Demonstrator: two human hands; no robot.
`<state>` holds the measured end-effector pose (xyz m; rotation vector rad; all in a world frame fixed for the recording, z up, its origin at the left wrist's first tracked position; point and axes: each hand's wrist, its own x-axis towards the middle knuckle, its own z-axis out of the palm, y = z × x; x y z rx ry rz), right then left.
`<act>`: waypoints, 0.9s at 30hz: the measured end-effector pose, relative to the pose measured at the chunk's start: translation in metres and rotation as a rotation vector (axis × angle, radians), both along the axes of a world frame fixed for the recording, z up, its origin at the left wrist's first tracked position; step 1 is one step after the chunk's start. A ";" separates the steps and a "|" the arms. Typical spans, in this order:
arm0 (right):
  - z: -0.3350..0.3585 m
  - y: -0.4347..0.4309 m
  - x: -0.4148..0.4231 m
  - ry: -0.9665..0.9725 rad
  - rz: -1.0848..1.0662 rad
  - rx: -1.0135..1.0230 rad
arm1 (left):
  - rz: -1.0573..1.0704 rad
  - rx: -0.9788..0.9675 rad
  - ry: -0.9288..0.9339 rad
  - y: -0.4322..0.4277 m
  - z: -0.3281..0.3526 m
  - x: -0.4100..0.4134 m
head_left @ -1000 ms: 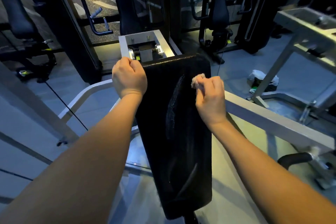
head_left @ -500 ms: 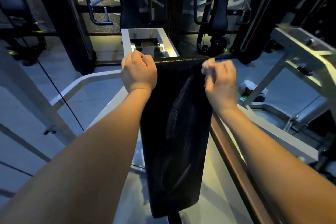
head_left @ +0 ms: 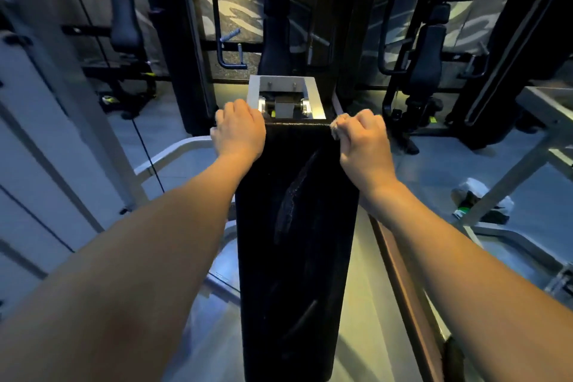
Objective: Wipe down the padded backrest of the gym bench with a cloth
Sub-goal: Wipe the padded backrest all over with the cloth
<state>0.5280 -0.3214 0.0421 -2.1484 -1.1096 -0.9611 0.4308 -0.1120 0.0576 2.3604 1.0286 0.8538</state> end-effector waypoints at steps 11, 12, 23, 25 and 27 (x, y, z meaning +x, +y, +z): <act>-0.033 -0.051 0.033 -0.081 0.367 -0.056 | -0.196 0.304 0.084 -0.103 0.002 0.002; -0.021 -0.048 0.041 -0.061 0.342 0.021 | -0.221 0.302 0.120 -0.111 0.004 0.007; -0.083 -0.084 0.047 0.184 0.537 -0.055 | -0.251 0.218 0.496 -0.136 0.014 0.024; -0.068 -0.084 0.049 0.311 0.498 0.101 | -0.247 0.245 0.477 -0.138 0.014 0.024; -0.043 -0.068 0.061 0.384 0.458 0.266 | -0.238 0.276 0.440 -0.139 0.011 0.025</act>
